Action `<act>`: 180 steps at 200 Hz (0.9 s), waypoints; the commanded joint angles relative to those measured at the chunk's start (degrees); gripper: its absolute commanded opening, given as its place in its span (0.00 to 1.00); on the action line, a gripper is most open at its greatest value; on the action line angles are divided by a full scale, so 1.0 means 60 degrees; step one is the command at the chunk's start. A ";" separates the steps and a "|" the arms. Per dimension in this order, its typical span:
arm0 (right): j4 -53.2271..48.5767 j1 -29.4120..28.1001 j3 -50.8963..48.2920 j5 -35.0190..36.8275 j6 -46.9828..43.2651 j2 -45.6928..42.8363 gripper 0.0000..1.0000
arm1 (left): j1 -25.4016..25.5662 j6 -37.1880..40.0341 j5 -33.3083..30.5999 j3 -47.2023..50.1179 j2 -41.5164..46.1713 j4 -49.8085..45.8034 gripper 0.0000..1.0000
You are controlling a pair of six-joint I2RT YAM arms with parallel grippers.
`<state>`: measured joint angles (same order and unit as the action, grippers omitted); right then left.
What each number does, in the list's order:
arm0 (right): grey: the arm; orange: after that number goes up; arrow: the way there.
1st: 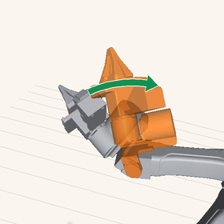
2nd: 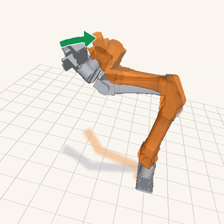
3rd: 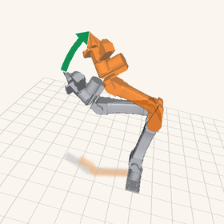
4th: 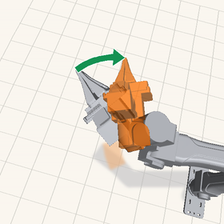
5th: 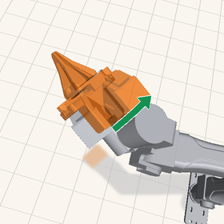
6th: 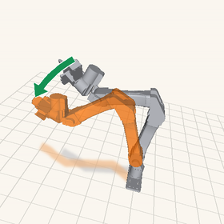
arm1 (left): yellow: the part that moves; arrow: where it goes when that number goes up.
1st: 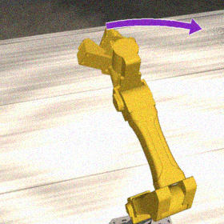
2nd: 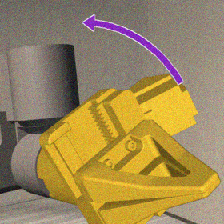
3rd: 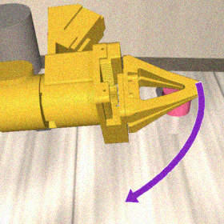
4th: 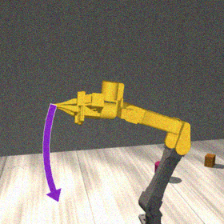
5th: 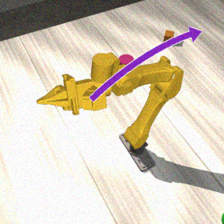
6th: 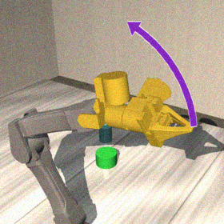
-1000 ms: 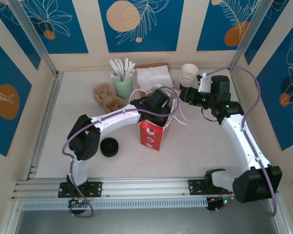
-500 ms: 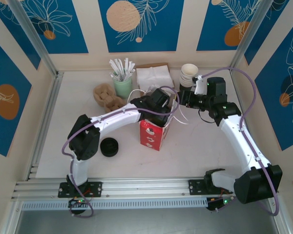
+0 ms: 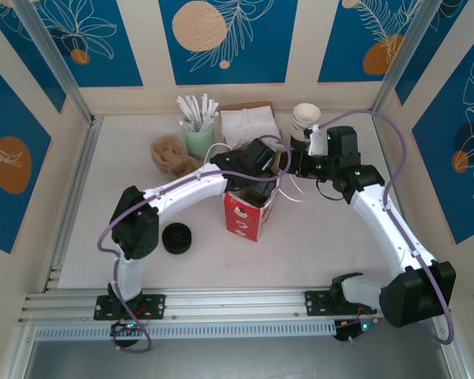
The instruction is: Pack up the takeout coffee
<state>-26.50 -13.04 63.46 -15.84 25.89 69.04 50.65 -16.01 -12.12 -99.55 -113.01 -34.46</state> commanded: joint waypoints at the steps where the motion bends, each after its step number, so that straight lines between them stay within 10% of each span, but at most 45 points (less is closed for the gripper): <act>1: -0.0331 -0.0093 0.0125 0.0101 -0.0059 0.0110 0.43 | 0.0039 -0.0113 0.0039 -0.0541 0.0131 -0.0287 0.99; 180: -0.1632 -0.0088 0.1527 0.0521 -0.0829 0.0832 0.10 | 0.0039 -0.0393 0.1112 -0.1631 0.0972 -0.1069 0.99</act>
<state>-34.98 -13.17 70.11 -12.16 21.93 73.30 50.65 -17.67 -8.95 -106.83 -111.37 -40.88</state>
